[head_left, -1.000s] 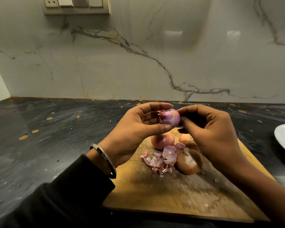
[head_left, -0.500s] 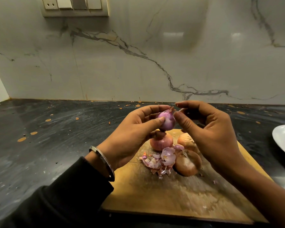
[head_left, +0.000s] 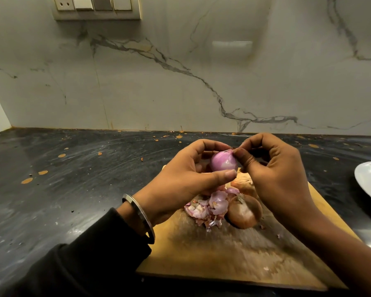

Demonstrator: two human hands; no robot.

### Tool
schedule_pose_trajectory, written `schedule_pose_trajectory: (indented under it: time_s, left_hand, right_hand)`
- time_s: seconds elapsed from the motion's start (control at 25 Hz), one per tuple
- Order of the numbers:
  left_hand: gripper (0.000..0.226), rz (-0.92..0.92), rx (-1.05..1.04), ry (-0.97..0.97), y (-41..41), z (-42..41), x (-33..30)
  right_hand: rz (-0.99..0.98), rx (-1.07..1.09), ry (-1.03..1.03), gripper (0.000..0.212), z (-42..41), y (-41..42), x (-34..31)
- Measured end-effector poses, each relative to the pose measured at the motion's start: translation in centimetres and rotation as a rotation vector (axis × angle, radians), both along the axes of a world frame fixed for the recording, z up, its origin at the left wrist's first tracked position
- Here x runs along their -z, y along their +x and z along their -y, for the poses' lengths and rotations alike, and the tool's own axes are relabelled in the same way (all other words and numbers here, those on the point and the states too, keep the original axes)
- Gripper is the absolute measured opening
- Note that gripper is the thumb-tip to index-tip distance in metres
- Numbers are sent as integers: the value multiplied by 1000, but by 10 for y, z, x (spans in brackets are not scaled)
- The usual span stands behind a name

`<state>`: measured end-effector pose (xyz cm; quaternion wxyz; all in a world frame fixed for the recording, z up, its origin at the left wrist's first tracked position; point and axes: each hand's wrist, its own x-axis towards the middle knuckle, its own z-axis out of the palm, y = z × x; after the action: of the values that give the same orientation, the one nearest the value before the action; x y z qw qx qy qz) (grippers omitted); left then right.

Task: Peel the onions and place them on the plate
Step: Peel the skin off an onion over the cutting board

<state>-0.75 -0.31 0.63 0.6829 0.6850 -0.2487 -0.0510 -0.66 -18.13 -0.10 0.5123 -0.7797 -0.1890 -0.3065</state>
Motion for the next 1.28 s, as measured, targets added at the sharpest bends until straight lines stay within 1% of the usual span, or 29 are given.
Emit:
schedule_pose_trajectory:
  time_s: [0.12,0.28,0.32,0.36,0.44,0.52,0.6,0.68,0.76,0.84,0.96,1.16,1.28]
  left_hand:
    - [41,148,-125,89,-1,2,1]
    - [41,272,-221,122,-4,6,2]
    - [41,261,-226,126,-4,5,2]
    - [41,212,-197,109,-2,3,1]
    - [39,45,-72,27,0,-1,-1]
    - [32,-141,44,-102,0,-1,-3]
    - [25,-227,82,-173,-2,1,-3]
    - [27,-175,45,-106,-2,5,0]
    - [36,-91,1,-30,-2,6,3]
    - [36,-87,5,-59,-2,8,3]
    - [29,-144,41,-124,-2,9,3]
    - [28,-275,177,-196,-3,11,2]
    - [25,-345,204,-173,-3,7,-1]
  right_hand:
    - [-64,-58,-28,15,-3,0,0]
    - [-211,-164,67,15,-4,1,2]
    - [-248,-199,116,14,-5,1,3]
    - [-277,-234,168,14,-5,1,3]
    - [-284,-272,230,13,-5,3,2]
    - [-257,-293,263,13,-3,4,1]
    - [-235,-294,243,13,-4,4,2]
    - [-222,-273,214,14,-5,4,4]
    - [-199,-266,219,17,-5,3,4]
    - [-173,-268,216,15,-6,1,2]
    - [-143,-289,202,12,-9,-1,1]
    - [-84,-357,201,23,-13,-6,-1]
    - [-33,-429,199,16,-16,-10,-2]
